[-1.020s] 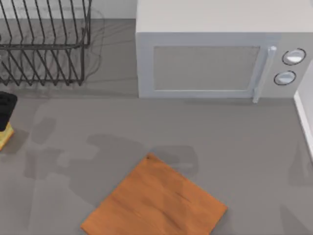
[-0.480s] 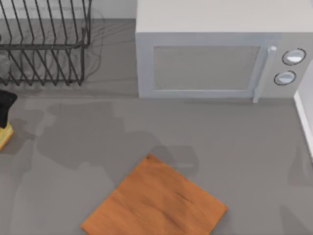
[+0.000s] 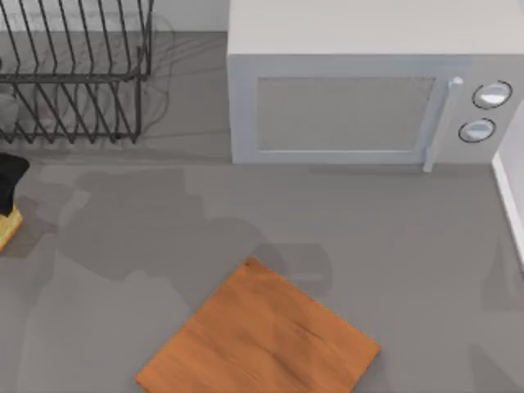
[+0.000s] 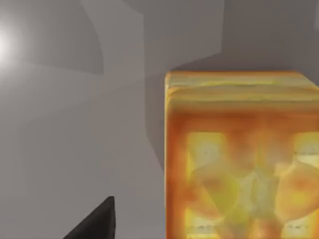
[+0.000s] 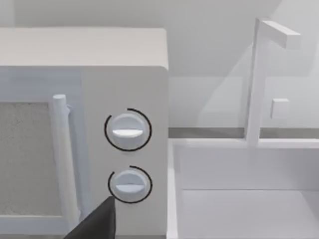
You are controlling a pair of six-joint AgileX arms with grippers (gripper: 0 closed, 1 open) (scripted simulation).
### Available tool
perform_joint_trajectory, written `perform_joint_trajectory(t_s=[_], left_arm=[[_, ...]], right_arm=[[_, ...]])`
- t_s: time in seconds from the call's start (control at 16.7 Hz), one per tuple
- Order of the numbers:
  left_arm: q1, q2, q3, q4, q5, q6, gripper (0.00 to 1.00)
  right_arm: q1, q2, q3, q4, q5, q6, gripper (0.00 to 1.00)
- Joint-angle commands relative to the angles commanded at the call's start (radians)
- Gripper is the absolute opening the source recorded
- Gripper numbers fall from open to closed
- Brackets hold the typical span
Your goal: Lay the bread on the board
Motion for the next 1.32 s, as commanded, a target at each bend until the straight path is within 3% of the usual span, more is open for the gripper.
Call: perform_joint_trajectory(t_s=[0.36,0.66,1.32], left_arm=[[0.004,0.081,-0.117,0.207,0.000,0.004,1.00],[0.005,0.092,-0.134,0.230,0.000,0.005,1.00],[0.005,0.092,-0.134,0.230,0.000,0.005,0.17]], right_arm=[[0.000,0.000,0.000,0.000,0.000,0.000,1.00],[0.000,0.000,0.000,0.000,0.000,0.000,1.00],[0.000,0.000,0.000,0.000,0.000,0.000,1.00]])
